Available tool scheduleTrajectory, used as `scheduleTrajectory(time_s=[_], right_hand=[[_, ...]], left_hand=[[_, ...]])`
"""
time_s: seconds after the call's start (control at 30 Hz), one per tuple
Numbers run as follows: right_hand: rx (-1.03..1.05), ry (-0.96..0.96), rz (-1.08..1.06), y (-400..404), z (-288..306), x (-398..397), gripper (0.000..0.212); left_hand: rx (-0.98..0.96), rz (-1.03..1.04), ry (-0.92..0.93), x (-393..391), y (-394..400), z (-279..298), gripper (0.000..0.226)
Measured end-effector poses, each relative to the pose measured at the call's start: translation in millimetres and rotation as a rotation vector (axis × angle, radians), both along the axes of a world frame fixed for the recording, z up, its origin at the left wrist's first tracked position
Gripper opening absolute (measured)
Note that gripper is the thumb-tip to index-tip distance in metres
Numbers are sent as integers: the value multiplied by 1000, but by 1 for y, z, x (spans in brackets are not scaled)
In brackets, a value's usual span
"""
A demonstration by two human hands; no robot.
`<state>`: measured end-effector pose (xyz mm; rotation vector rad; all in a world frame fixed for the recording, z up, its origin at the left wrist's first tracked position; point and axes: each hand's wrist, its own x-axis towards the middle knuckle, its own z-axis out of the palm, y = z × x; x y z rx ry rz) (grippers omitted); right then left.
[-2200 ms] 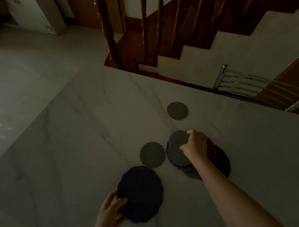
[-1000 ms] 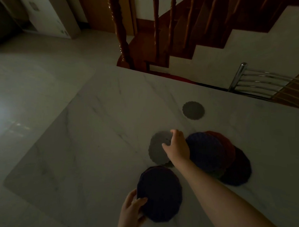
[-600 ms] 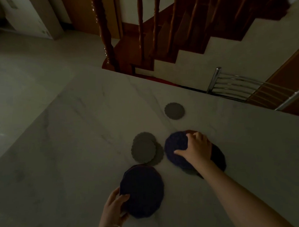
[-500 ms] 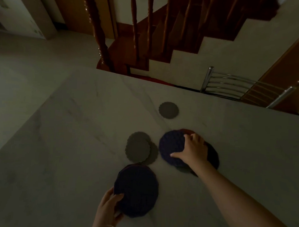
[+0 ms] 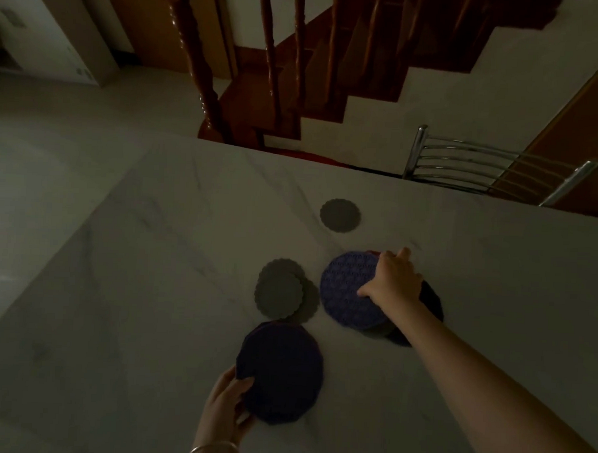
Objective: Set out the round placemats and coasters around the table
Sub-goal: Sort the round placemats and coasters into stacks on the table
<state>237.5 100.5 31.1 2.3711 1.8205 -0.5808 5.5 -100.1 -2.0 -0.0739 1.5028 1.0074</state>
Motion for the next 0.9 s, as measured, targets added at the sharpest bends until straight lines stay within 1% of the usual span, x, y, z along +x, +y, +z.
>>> scheduleTrajectory(time_s=[0.07, 0.1, 0.17, 0.23, 0.3, 0.33, 0.43, 0.5, 0.6, 0.67, 0.73, 0.77, 0.8, 0.87, 0.9], right_hand=[[73, 260, -53, -3, 8, 6, 49], [90, 411, -89, -5, 13, 10, 39], [88, 705, -182, -13, 25, 16, 31], [127, 887, -225, -24, 38, 19, 19], [112, 1047, -271, -35, 47, 16, 20], [60, 1126, -312, -42, 48, 12, 22], [-190, 1246, -401, -64, 32, -12, 22], [-319, 1246, -416, -81, 16, -31, 24], [-431, 1221, -440, -99, -5, -54, 27], [-440, 1189, -433, -107, -16, -61, 25], [-394, 1107, -361, -114, -22, -63, 23], [-354, 1008, -280, -117, -23, -63, 23], [-298, 850, -158, -118, -23, -61, 25], [-117, 475, 108, -113, -23, -52, 38], [-2, 347, 192, -105, -22, -45, 45]], left_hand=[[-6, -4, 7, 2, 0, 2, 25], [-13, 2, 9, 2, 1, 3, 25], [-25, 14, -5, 4, 1, 6, 24], [-35, 21, -23, 5, 1, 10, 22], [-55, 51, -52, 6, 1, 14, 16], [-65, 65, -67, 6, 1, 17, 13], [-95, 88, -105, 5, 1, 23, 10], [-105, 86, -110, 4, 1, 25, 13], [-77, 77, -96, 5, -2, 24, 10], [-34, 39, -47, 6, -6, 21, 9], [0, 19, -12, 7, -10, 16, 20], [12, 16, -4, 8, -10, 14, 25], [23, 17, 0, 8, -11, 13, 28], [34, 14, 5, 8, -11, 13, 30], [35, 9, 13, 7, -10, 13, 30]])
